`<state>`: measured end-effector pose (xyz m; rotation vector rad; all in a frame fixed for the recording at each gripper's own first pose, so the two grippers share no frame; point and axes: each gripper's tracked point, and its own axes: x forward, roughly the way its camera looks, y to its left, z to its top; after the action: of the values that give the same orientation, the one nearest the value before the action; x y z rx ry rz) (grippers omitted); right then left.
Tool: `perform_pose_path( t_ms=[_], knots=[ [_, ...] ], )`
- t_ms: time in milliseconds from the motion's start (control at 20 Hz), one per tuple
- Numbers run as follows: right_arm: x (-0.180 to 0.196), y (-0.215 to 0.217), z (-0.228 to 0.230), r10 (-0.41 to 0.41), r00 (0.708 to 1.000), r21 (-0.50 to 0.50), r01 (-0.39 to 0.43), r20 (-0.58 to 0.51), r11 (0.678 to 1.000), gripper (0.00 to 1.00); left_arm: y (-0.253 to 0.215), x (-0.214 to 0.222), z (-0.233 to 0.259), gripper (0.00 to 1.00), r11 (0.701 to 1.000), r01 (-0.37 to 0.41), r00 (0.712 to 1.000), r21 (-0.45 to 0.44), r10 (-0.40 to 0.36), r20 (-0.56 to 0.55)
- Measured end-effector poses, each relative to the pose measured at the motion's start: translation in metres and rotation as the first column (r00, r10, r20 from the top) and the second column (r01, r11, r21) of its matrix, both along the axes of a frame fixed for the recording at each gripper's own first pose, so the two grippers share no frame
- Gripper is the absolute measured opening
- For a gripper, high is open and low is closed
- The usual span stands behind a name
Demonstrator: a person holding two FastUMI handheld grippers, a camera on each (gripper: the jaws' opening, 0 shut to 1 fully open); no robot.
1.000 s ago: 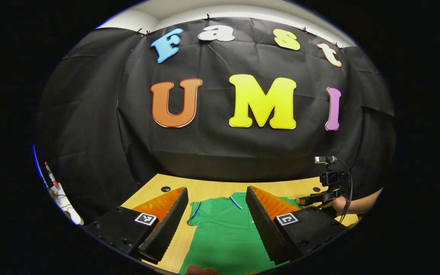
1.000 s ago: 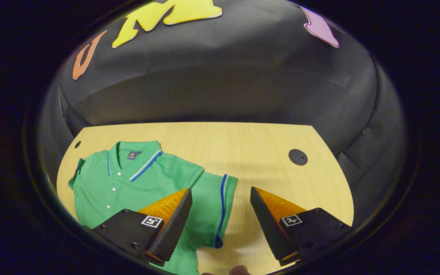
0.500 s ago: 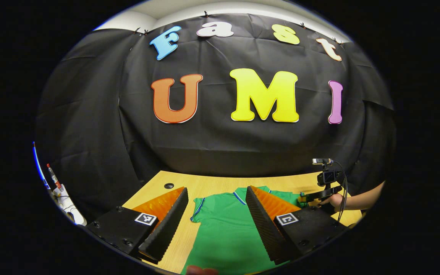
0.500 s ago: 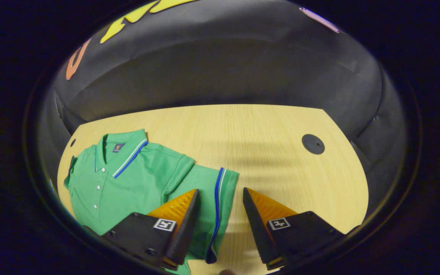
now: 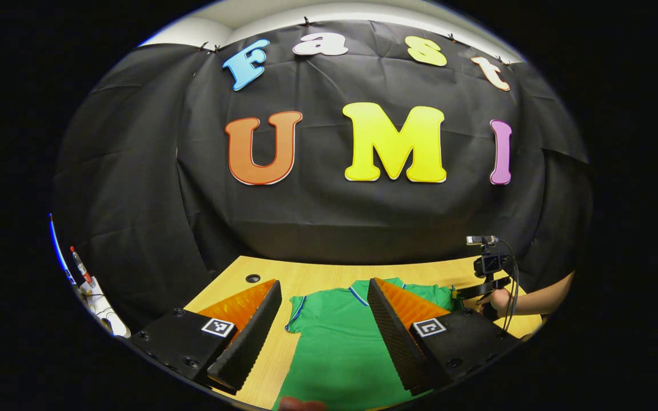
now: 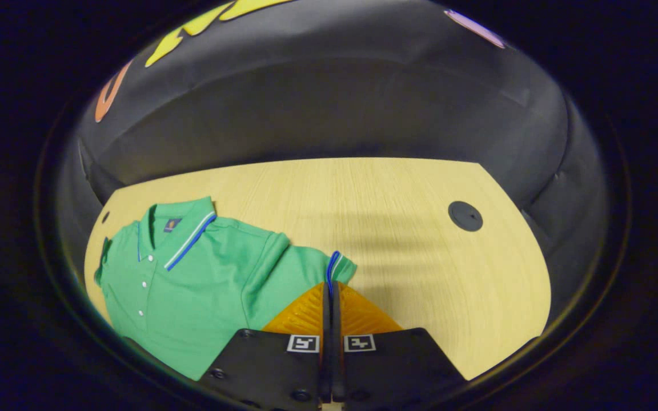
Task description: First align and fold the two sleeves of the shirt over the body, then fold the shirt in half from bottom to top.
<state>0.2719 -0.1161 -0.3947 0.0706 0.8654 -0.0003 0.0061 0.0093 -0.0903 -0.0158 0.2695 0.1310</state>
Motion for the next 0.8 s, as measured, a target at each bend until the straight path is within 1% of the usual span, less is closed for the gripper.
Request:
perform_pose_path(
  t_ms=[200,300,450,500,600,700,800],
  knots=[
    [0.001,-0.001,0.022,-0.034,0.999,0.039,0.032,0.037,0.999,0.01,0.004,0.001,-0.004,0.97,1.0,-0.01,1.0,-0.022,0.01,-0.005],
    [0.0,0.001,0.034,-0.027,0.998,0.04,0.025,0.053,0.999,0.01,0.006,0.001,-0.005,0.98,1.0,-0.012,1.0,-0.029,0.012,-0.005],
    [-0.001,0.02,0.055,-0.015,0.996,0.052,0.01,0.088,0.999,0.01,0.009,0.0,-0.003,0.98,0.999,-0.012,1.0,-0.037,0.012,0.005],
    [-0.003,0.028,0.063,-0.009,0.995,0.057,0.003,0.097,0.998,0.0,0.01,-0.001,-0.003,0.98,0.999,-0.013,1.0,-0.041,0.014,0.009],
    [-0.005,0.05,0.078,0.017,0.993,0.064,-0.025,0.117,0.998,0.01,0.014,-0.002,-0.003,0.98,0.999,-0.019,1.0,-0.048,0.02,0.015],
    [-0.006,0.078,0.09,0.053,0.99,0.073,-0.063,0.129,0.995,0.01,0.021,-0.006,-0.002,0.98,0.998,-0.031,0.999,-0.052,0.033,0.023],
    [-0.01,0.111,0.092,0.093,0.989,0.082,-0.103,0.119,0.991,0.01,0.031,-0.011,-0.001,0.98,0.997,-0.048,0.998,-0.055,0.05,0.03]
  ],
)
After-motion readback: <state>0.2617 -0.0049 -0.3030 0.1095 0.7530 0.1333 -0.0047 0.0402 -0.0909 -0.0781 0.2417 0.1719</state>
